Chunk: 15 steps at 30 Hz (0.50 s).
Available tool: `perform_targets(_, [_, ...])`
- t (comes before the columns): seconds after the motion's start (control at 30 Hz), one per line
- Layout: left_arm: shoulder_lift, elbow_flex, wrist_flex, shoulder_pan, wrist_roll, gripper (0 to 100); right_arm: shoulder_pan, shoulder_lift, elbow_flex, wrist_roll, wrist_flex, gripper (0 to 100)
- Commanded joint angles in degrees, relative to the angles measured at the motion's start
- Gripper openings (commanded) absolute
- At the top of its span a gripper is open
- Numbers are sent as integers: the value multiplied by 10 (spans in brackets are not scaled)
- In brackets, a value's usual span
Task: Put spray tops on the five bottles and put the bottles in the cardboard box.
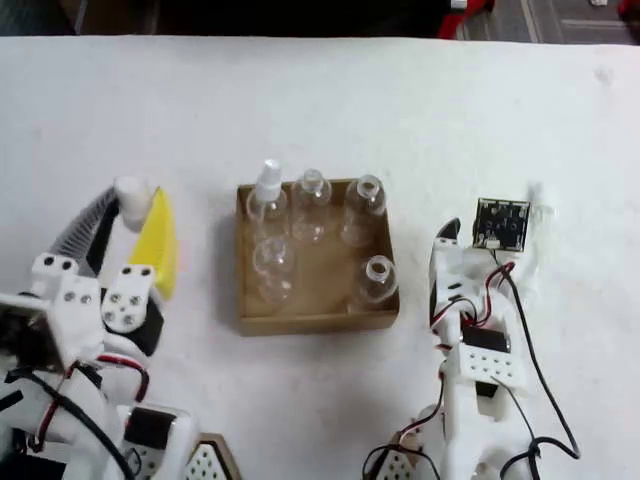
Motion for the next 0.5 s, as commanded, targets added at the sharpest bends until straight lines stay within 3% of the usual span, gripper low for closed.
perform_targets(0.0, [47,20,-69,106,13,24,-4,0,-9,8,-13,80])
perform_targets(0.23, [185,30,-202,128,8,24,-4,0,-9,8,-13,80])
perform_targets(0.47, [216,31,-208,143,-15,24,-4,0,-9,8,-14,80])
